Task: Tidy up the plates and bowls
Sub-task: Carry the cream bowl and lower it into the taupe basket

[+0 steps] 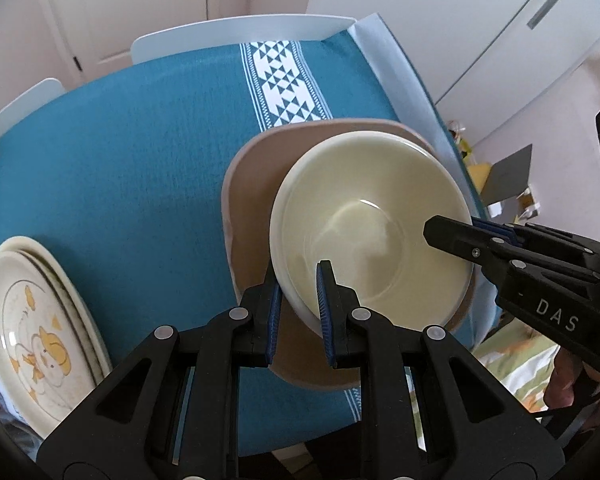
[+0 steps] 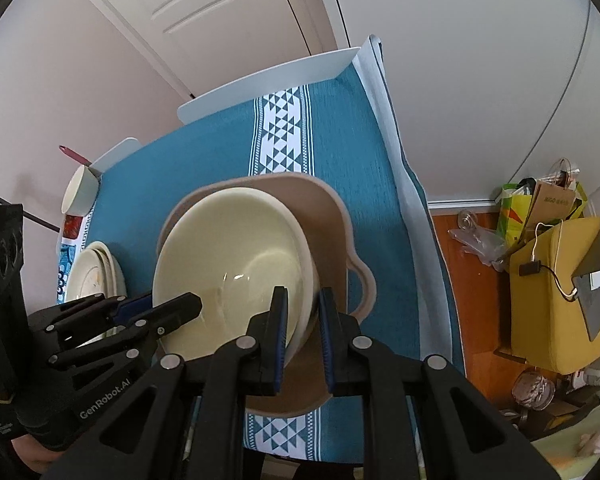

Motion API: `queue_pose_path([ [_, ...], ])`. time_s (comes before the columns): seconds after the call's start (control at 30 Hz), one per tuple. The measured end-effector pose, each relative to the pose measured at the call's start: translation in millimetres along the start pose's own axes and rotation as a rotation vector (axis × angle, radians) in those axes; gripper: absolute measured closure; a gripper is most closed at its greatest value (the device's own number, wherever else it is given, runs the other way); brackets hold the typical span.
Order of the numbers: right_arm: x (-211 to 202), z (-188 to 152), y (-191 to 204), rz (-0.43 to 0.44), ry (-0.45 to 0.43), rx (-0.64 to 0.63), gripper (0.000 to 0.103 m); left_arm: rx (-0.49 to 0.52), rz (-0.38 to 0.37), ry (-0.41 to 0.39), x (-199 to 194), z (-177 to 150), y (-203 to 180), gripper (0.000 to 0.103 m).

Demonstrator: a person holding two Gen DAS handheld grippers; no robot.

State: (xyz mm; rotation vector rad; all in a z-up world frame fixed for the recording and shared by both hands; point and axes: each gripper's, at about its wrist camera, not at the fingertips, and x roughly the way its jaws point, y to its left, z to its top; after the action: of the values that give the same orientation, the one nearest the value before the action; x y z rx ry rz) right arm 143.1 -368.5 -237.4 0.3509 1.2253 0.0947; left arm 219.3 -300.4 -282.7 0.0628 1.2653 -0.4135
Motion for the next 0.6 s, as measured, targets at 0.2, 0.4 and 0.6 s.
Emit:
queue_pose_path([
  [0.2,6.1,1.7,2.8,-0.024,-0.001,-0.038,0.089,0.009,0.023,0.004,7.2,3.1,-0.1,0.088],
  [0.4,6.9,3.2,5.7,-0.042,0.003,-0.061,0.089,0.032,0.053,0.004,8.5,4.2,-3.8,0.088],
  [0.6,0.3,5.3,6.6,-0.059,-0.014,-0.077,0.089,0.045,0.074,-0.008,7.8,3.3,-5.8,0.088],
])
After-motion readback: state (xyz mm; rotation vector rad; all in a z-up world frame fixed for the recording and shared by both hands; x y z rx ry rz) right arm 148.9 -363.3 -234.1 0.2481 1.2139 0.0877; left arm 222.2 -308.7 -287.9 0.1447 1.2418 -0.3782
